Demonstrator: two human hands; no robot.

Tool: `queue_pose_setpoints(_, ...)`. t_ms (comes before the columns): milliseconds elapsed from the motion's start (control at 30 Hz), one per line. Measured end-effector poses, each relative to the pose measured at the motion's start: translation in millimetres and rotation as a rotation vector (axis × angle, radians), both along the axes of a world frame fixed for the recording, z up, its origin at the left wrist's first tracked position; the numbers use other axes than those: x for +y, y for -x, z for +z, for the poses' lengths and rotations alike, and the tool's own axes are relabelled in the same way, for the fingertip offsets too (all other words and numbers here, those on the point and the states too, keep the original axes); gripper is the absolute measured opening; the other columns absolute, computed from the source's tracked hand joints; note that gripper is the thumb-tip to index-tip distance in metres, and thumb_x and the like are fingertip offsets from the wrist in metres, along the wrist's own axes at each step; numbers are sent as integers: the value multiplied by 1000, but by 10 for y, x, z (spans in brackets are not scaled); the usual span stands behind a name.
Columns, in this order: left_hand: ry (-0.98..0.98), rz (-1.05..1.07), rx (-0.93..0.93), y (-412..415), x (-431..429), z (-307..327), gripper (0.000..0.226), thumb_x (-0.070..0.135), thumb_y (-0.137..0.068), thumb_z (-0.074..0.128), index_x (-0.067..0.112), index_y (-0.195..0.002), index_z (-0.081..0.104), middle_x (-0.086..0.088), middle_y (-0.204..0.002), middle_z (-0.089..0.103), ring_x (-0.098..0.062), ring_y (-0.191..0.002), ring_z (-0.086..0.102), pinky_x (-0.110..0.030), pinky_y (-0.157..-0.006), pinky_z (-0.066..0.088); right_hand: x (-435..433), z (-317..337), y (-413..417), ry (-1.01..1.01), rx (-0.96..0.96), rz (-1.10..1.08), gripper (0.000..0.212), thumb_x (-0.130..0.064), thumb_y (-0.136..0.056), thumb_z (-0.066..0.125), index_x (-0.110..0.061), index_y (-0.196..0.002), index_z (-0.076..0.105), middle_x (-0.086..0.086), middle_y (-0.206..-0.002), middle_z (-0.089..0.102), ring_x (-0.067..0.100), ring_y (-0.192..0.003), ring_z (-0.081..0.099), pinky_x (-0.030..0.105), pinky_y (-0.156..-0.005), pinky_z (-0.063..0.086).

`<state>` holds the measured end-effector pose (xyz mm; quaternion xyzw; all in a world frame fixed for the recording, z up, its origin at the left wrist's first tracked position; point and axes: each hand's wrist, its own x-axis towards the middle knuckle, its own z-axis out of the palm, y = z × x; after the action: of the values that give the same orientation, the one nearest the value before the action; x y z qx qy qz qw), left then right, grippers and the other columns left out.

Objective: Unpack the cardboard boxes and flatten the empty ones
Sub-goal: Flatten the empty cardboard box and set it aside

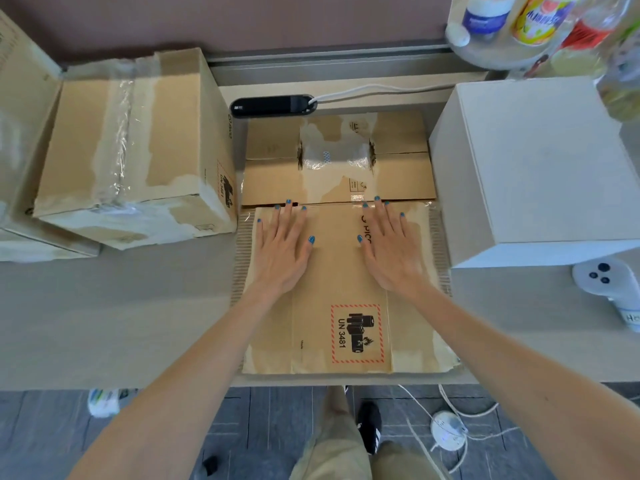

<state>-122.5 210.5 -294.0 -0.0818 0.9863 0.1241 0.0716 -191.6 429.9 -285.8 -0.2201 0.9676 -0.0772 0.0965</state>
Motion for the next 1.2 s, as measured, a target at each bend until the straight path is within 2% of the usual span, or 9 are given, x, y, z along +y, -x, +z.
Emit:
queue_pose_setpoints(300, 41, 17, -14, -562, 66, -194, 66, 60, -96, 6, 36, -157, -8, 8, -165, -16, -12, -150, -21, -46, -123, -7, 245, -243, -493, 4, 2, -8, 63, -48, -99, 12, -21, -155, 0, 1, -162, -8, 16, -148, -14, 41, -121, -3)
queue_pose_setpoints(433, 80, 29, 24, -568, 81, -264, 65, 58, -98, 11, 36, -158, -5, 6, -166, -12, -14, -152, -15, -49, -123, -2, 231, -285, -517, 4, 29, -21, 63, -48, -99, 15, -22, -155, 2, 1, -162, -5, 16, -148, -13, 43, -121, 1)
queue_pose_setpoints(700, 120, 31, 42, -557, 85, -341, 66, 57, -99, 17, 35, -157, -6, 4, -166, -10, -17, -152, -11, -48, -123, -4, 209, -347, -511, 0, 69, -37, 63, -49, -99, 18, -22, -155, 5, 1, -163, -2, 16, -149, -10, 44, -121, 4)
queue_pose_setpoints(867, 98, 28, -44, -482, 56, -275, 69, 60, -95, 7, 35, -157, -9, 3, -166, -12, -17, -152, -15, -51, -122, -6, 174, -281, -447, -59, -6, -21, 65, -51, -98, 12, -22, -155, -1, 3, -162, -8, 19, -148, -13, 43, -121, -3)
queue_pose_setpoints(933, 54, 5, -113, -476, 32, -189, 68, 61, -96, 7, 37, -156, -12, 4, -165, -17, -16, -151, -20, -52, -122, -8, 174, -184, -396, -62, -88, -1, 66, -50, -98, 16, -21, -155, -2, 4, -162, -10, 20, -148, -13, 42, -121, -4)
queue_pose_setpoints(1000, -18, 16, -109, -518, 19, -76, 66, 56, -101, 22, 37, -157, -8, 4, -165, -15, -17, -151, -18, -52, -121, -9, 186, -68, -391, -26, -121, -16, 66, -44, -99, 28, -18, -155, 5, 5, -162, -3, 20, -149, -4, 40, -121, 3)
queue_pose_setpoints(1067, -50, 96, -20, -628, 25, 64, 67, 46, -102, 36, 34, -158, 3, 1, -167, -6, -20, -153, -8, -53, -120, -3, 239, 58, -498, 34, -86, -87, 61, -32, -99, 37, -11, -152, 15, 9, -161, 10, 23, -148, 11, 39, -120, 13)
queue_pose_setpoints(1133, -57, 244, 34, -765, 34, 143, 67, 39, -100, 45, 28, -157, 12, -6, -166, 6, -26, -152, 6, -54, -119, 7, 337, 141, -677, 112, -31, -207, 54, -22, -97, 42, -7, -146, 26, 12, -156, 25, 26, -143, 26, 40, -117, 24)
queue_pose_setpoints(1200, -100, 455, 8, -875, 42, 187, 67, 36, -97, 51, 19, -153, 19, -16, -160, 20, -34, -146, 22, -54, -116, 23, 449, 169, -833, 144, -3, -322, 47, -19, -94, 45, -4, -137, 34, 14, -143, 38, 30, -130, 40, 41, -109, 36)
